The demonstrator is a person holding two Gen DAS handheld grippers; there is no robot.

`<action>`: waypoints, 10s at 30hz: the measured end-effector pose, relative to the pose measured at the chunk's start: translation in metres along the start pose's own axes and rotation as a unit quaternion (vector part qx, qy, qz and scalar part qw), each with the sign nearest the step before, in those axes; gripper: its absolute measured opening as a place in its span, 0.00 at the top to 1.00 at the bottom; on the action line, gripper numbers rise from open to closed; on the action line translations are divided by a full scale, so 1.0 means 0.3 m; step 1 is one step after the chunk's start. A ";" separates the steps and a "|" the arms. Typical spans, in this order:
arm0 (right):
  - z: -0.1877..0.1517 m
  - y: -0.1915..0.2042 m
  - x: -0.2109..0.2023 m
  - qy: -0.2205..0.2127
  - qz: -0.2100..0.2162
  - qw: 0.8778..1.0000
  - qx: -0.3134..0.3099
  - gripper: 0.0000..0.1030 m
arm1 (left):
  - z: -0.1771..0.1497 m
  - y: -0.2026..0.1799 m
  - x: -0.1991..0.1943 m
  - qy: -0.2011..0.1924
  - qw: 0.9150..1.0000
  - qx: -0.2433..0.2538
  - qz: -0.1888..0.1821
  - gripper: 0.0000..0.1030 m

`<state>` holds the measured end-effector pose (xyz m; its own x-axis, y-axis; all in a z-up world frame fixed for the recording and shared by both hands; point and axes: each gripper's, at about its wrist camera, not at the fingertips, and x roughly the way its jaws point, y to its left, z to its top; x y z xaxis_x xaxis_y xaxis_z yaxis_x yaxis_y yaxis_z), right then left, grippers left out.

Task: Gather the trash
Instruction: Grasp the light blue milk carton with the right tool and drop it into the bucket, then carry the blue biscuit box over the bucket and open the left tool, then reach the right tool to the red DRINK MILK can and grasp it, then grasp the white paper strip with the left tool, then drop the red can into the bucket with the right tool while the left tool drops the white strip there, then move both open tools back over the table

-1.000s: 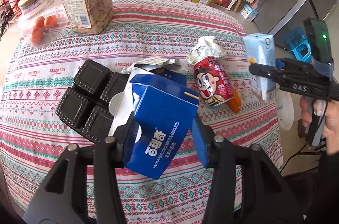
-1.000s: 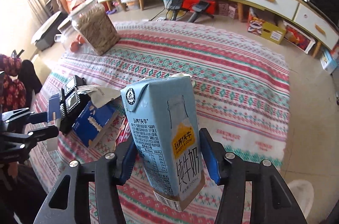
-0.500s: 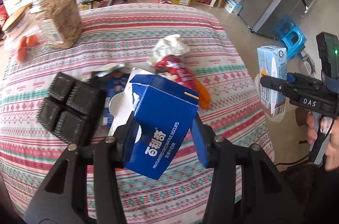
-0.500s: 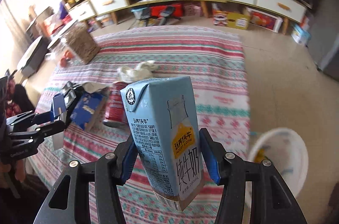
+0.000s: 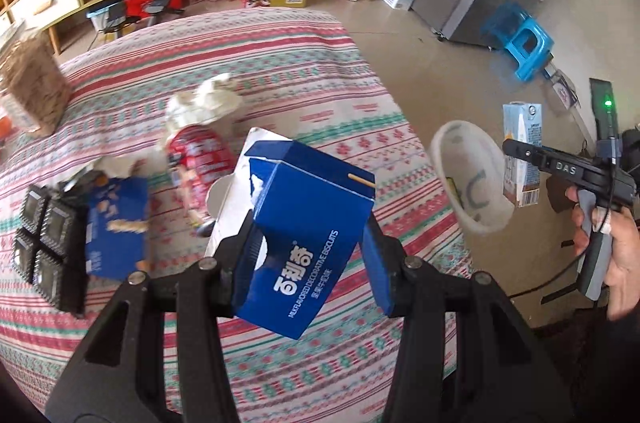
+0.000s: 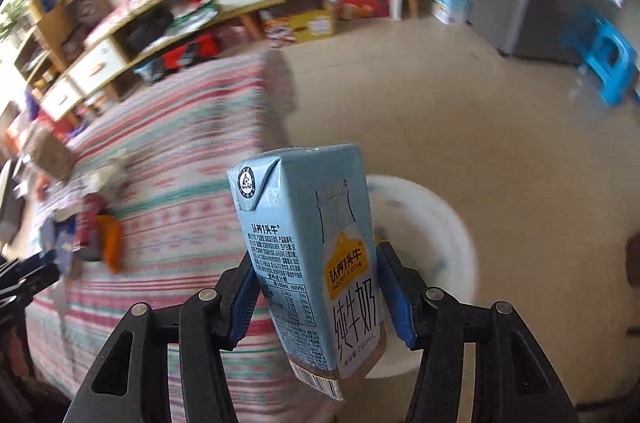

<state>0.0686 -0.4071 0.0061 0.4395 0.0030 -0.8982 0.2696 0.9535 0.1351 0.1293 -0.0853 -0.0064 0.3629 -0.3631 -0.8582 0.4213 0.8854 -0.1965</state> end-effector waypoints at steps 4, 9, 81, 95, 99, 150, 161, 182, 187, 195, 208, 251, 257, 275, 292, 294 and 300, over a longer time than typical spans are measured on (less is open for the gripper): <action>0.000 -0.097 0.033 0.014 -0.001 1.000 0.024 0.44 | 0.014 -0.079 0.034 0.005 1.000 0.025 -0.001 0.51; -0.010 -0.159 0.059 0.031 0.009 0.999 0.044 0.40 | 0.041 -0.167 0.080 0.014 0.998 0.053 0.001 0.51; -0.098 0.200 0.026 0.017 -0.049 0.993 -0.108 0.09 | 0.018 0.101 -0.004 0.005 0.996 0.027 0.079 0.01; -0.081 0.486 0.119 0.038 -0.022 0.987 -0.153 0.09 | -0.075 0.464 -0.065 0.025 0.989 -0.074 0.123 0.01; -0.078 0.573 0.132 0.037 -0.010 0.986 -0.163 0.09 | -0.100 0.534 -0.081 0.029 0.986 -0.084 0.143 0.01; -0.041 0.825 0.110 0.024 0.132 0.980 -0.149 0.49 | -0.089 0.502 -0.049 0.042 0.993 -0.104 0.031 0.12; -0.060 0.675 0.067 0.027 0.129 0.983 -0.125 0.49 | -0.073 0.451 0.062 0.076 0.990 -0.085 0.079 0.24; -0.084 0.499 0.055 0.032 0.095 0.990 -0.104 0.49 | -0.077 0.462 0.083 0.066 0.986 -0.078 0.133 0.67; -0.083 0.470 0.034 0.025 0.092 0.990 -0.100 0.49 | -0.069 0.438 0.043 0.053 0.990 -0.081 0.106 0.77; -0.081 0.401 0.010 0.017 0.087 0.992 -0.088 0.49 | -0.059 0.308 0.017 0.030 0.995 -0.048 0.080 0.77; -0.090 0.181 -0.039 0.006 0.062 0.997 -0.043 0.49 | -0.027 0.064 0.048 0.025 0.999 0.000 0.027 0.77; -0.121 -0.244 0.011 0.042 0.004 0.998 0.039 0.49 | 0.065 -0.455 0.321 0.055 0.993 0.085 -0.056 0.37; -0.109 -0.237 0.049 0.052 0.001 0.997 0.048 0.49 | 0.029 -0.387 0.276 0.052 0.995 0.082 -0.037 0.28; -0.113 -0.144 0.027 0.044 -0.014 0.999 0.030 0.29 | -0.013 -0.175 0.145 0.035 0.997 0.067 0.022 0.19; -0.045 0.171 0.052 0.032 0.015 0.999 -0.020 0.23 | -0.060 0.159 0.038 0.052 0.994 0.015 0.094 0.17; -0.039 0.211 0.066 0.033 0.018 0.999 -0.028 0.22 | -0.066 0.230 0.022 0.056 0.994 -0.004 0.094 0.17; -0.032 0.372 0.122 0.043 0.031 0.997 -0.057 0.22 | -0.082 0.391 -0.015 0.049 0.992 -0.063 0.093 0.17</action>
<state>0.1066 -0.2976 -0.0155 0.3759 0.0841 -0.9228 0.1432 0.9786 0.1476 0.1567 0.0274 -0.0374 0.3400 -0.1656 -0.9257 0.2454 0.9659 -0.0827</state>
